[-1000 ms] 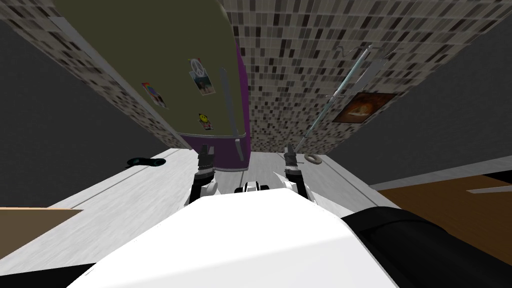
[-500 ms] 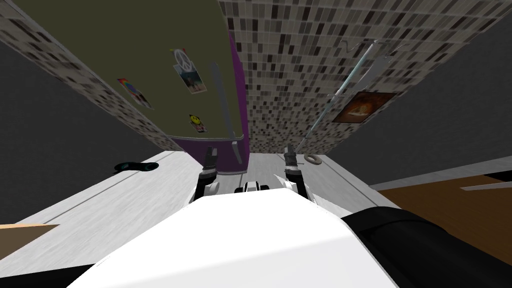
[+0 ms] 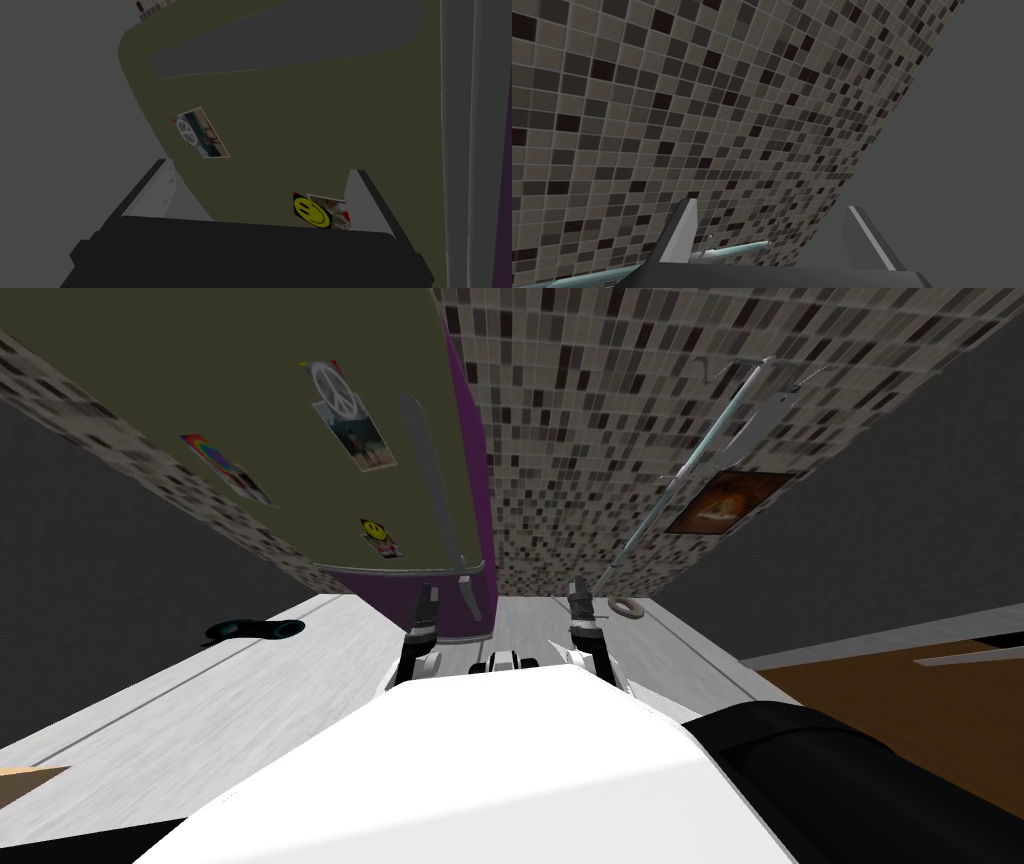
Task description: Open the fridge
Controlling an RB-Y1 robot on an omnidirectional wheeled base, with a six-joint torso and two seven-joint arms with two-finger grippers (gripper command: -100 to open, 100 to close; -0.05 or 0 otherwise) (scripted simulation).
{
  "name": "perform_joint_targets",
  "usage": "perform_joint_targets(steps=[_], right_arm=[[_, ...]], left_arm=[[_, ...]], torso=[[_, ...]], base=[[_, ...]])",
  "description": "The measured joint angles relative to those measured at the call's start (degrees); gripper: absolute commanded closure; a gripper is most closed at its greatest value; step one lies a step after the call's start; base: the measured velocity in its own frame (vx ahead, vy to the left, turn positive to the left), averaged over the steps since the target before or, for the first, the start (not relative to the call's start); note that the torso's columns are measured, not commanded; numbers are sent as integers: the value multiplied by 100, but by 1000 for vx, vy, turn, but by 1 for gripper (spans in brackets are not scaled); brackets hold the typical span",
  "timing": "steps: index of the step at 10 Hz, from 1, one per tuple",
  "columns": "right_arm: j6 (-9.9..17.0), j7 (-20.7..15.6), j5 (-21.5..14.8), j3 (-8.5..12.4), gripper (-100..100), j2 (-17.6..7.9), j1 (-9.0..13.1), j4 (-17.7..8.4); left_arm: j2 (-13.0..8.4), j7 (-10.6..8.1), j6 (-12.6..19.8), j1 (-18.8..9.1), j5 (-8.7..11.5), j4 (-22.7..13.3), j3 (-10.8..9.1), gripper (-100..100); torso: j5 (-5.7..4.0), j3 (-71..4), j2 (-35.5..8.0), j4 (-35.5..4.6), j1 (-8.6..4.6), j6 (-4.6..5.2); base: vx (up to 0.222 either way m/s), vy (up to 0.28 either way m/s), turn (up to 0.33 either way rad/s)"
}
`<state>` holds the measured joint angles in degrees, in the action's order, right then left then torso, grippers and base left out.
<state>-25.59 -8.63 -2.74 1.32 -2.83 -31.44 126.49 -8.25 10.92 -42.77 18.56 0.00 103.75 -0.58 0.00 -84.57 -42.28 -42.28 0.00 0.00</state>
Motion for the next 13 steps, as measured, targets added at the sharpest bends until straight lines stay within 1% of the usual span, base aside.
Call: perform_joint_targets(steps=[4, 6, 7, 9, 10, 13], right_arm=[[0, 0, 0, 0, 0, 0, 0, 0], [0, 0, 0, 0, 0, 0, 0, 0], [0, 0, 0, 0, 0, 0, 0, 0], [0, 0, 0, 0, 0, 0, 0, 0], [0, 0, 0, 0, 0, 0, 1, 0], [0, 0, 0, 0, 0, 0, 1, 0]], left_arm=[[101, 28, -120, -133, -77, -385, 47, -100], [191, 31, -223, -210, -108, -630, 59, -100], [257, 38, -260, -255, -126, -743, 68, -100], [464, 50, -347, -308, -160, -938, 85, -100], [473, 52, -360, -304, -162, -940, 85, -100], [455, 42, -60, -375, -155, -694, 63, -100]], torso=[[0, 3, -5, -1, 3, 0], [-1, -2, 2, 1, -2, 0], [-1, 1, -2, 0, -2, 0], [0, -6, 12, 2, 0, 14], [2, -12, 19, 6, 4, 15], [0, -4, 8, 2, 0, 3]], base=[[104, -1, -37], [106, -5, -30], [107, -10, -44], [63, -6, 5], [6, -3, 9], [25, -2, 8]])
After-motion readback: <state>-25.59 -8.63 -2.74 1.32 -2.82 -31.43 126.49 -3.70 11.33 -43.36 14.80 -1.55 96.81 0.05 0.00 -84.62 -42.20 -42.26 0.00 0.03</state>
